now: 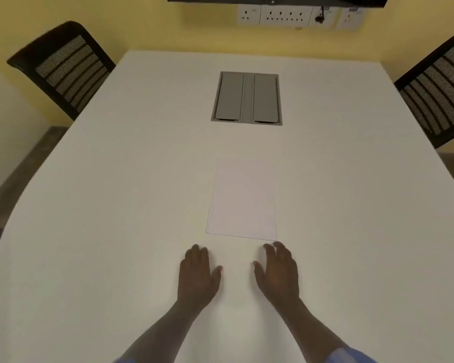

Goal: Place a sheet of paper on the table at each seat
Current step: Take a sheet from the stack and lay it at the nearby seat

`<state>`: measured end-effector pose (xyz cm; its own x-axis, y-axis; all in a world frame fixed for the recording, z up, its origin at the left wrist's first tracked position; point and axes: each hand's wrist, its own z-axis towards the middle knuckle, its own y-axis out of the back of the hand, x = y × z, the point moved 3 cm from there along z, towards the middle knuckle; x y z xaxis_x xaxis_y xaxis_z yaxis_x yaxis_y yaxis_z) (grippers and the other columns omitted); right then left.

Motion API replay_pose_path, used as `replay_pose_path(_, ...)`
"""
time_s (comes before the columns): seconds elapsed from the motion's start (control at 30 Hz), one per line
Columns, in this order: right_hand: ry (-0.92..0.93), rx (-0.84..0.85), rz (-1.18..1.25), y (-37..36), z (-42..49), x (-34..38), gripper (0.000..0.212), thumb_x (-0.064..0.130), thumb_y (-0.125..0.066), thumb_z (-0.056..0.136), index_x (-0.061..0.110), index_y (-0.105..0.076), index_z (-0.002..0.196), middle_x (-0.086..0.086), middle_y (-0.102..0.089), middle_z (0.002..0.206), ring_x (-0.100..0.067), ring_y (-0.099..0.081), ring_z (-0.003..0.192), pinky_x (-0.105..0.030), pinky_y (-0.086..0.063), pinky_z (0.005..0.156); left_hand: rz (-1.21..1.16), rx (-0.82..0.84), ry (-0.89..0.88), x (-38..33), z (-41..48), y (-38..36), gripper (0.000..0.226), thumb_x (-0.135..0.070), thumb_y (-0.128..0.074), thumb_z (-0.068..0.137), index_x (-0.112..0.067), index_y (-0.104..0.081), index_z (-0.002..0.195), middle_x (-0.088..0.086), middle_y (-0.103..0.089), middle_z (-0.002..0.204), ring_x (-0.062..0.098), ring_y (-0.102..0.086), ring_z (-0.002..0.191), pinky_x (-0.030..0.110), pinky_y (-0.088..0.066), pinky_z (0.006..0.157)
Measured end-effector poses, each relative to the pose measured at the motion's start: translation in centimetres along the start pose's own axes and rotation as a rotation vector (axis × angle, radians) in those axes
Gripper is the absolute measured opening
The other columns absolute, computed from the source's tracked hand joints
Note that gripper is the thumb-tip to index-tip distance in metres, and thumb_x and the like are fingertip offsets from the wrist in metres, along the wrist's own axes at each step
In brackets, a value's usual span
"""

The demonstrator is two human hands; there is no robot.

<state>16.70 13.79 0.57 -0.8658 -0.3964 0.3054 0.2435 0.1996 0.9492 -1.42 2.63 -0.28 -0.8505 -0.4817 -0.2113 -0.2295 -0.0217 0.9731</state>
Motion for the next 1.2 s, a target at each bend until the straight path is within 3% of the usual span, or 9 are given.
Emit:
replay_pose_path(0.07, 0.003, 0.003, 0.038, 0.4, 1.4, 0.1, 0.057, 0.037, -0.067, 0.085, 0.008, -0.058, 0.133, -0.019, -0.054, 0.139, -0.039, -0.055, 0.124, -0.046, -0.049, 0.099, -0.102, -0.020, 0.082, -0.5, 2.0, 0.8, 0.058, -0.041, -0.062, 0.090, 0.001, -0.056, 0.129, 0.018, -0.058, 0.121, 0.038, -0.059, 0.108, 0.044, -0.052, 0.083)
replay_pose_path(0.23, -0.001, 0.157, -0.014, -0.2, 4.5, 0.1, 0.069, 0.046, -0.053, 0.093, 0.015, -0.035, 0.152, -0.017, -0.021, 0.164, -0.033, -0.026, 0.149, -0.042, -0.026, 0.119, -0.395, 0.027, 0.337, -1.8, 6.9, 1.9, 0.070, -0.038, -0.062, 0.094, -0.001, -0.036, 0.148, 0.017, -0.049, 0.137, 0.036, -0.049, 0.126, 0.044, -0.042, 0.101)
replay_pose_path(0.47, 0.021, 0.163, -0.094, -0.7, 5.0, -0.1, 0.068, 0.053, -0.045, 0.094, 0.018, -0.035, 0.151, -0.015, -0.022, 0.164, -0.032, -0.026, 0.147, -0.043, -0.026, 0.117, -0.771, -0.011, 0.681, -1.8, 10.2, 1.6, 0.067, -0.029, -0.071, 0.089, -0.001, -0.045, 0.144, 0.021, -0.053, 0.138, 0.039, -0.053, 0.128, 0.046, -0.042, 0.111)
replay_pose_path(0.6, 0.021, 0.157, -0.087, -0.7, 5.0, -0.2, 0.067, 0.052, -0.046, 0.093, 0.017, -0.037, 0.150, -0.015, -0.023, 0.163, -0.033, -0.027, 0.146, -0.044, -0.027, 0.116, -0.932, 0.008, 0.837, -1.5, 10.9, 1.5, 0.059, -0.024, -0.072, 0.086, -0.006, -0.051, 0.138, 0.015, -0.054, 0.138, 0.034, -0.058, 0.123, 0.046, -0.050, 0.104)
replay_pose_path(0.73, 0.014, 0.162, -0.083, -0.9, 5.1, -0.2, 0.067, 0.052, -0.046, 0.093, 0.019, -0.036, 0.150, -0.014, -0.021, 0.164, -0.032, -0.026, 0.147, -0.043, -0.026, 0.117, -0.960, -0.028, 0.855, -1.1, 11.3, 1.4, 0.032, -0.011, -0.070, 0.084, -0.006, -0.062, 0.114, 0.011, -0.068, 0.116, 0.032, -0.066, 0.106, 0.035, -0.055, 0.088)
replay_pose_path(0.83, 0.012, 0.165, -0.080, -0.8, 5.1, -0.3, 0.066, 0.052, -0.048, 0.093, 0.019, -0.038, 0.149, -0.014, -0.022, 0.164, -0.032, -0.028, 0.146, -0.044, -0.028, 0.116, -0.926, -0.069, 0.837, -1.0, 11.1, 1.6, 0.011, -0.006, -0.069, 0.082, -0.007, -0.061, 0.091, 0.005, -0.066, 0.091, 0.034, -0.068, 0.096, 0.038, -0.057, 0.082)
replay_pose_path(0.93, 0.008, 0.138, -0.048, -0.8, 5.0, -0.4, 0.067, 0.049, -0.053, 0.091, 0.017, -0.041, 0.149, -0.018, -0.022, 0.164, -0.035, -0.032, 0.144, -0.045, -0.029, 0.115, -0.887, -0.079, 0.833, -1.0, 10.8, 1.9, 0.017, -0.013, -0.077, 0.082, -0.002, -0.063, 0.083, 0.009, -0.070, 0.085, 0.034, -0.069, 0.091, 0.042, -0.057, 0.086)
replay_pose_path(1.03, 0.009, 0.122, -0.034, -0.9, 4.9, -0.5, 0.072, 0.049, -0.053, 0.091, 0.018, -0.035, 0.153, -0.018, -0.020, 0.165, -0.034, -0.032, 0.144, -0.044, -0.029, 0.114, -0.854, -0.084, 0.818, -0.8, 10.5, 2.3, 0.024, -0.019, -0.079, 0.084, 0.001, -0.066, 0.080, 0.008, -0.070, 0.079, 0.032, -0.068, 0.084, 0.032, -0.049, 0.075)
replay_pose_path(1.2, -0.002, 0.123, -0.047, -1.0, 5.1, -0.5, 0.076, 0.050, -0.053, 0.091, 0.019, -0.030, 0.156, -0.016, -0.022, 0.164, -0.033, -0.032, 0.144, -0.044, -0.029, 0.115, -0.787, -0.123, 0.776, -1.0, 10.0, 3.4, 0.032, -0.020, -0.073, 0.090, -0.010, -0.057, 0.065, 0.002, -0.061, 0.065, 0.031, -0.063, 0.073, 0.030, -0.043, 0.067)
